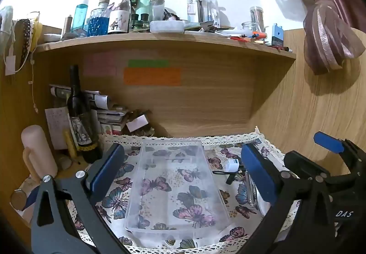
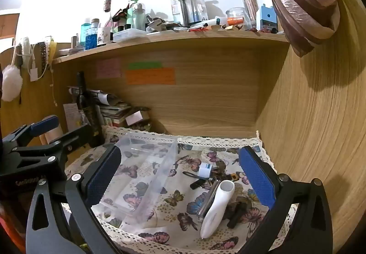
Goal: Organize rigid objects
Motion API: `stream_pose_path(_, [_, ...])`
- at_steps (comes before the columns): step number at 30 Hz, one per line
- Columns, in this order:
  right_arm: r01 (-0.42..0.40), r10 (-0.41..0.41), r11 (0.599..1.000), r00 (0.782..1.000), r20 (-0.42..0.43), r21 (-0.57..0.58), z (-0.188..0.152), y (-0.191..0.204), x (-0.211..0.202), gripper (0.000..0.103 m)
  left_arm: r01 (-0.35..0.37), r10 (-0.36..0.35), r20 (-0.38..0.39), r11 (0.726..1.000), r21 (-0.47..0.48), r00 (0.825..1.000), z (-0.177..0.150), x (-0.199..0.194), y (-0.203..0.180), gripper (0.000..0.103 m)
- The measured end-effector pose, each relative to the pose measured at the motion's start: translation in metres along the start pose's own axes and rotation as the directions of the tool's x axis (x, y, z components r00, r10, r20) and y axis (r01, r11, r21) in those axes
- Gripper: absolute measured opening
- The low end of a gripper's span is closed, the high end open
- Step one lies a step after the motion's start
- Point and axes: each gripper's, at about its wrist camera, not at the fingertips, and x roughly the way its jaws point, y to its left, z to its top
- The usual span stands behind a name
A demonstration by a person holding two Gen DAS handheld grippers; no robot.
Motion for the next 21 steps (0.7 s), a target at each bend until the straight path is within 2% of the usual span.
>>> stream_pose_path(21, [0.004,-0.004,1.000,1.000,-0.003,0.013,0.0007,-0.0014,-0.0001,0.103,0.002,-0.002,0.011,1.000,0.008,1.000,-0.0018,-0.0015,0.0004,0.103])
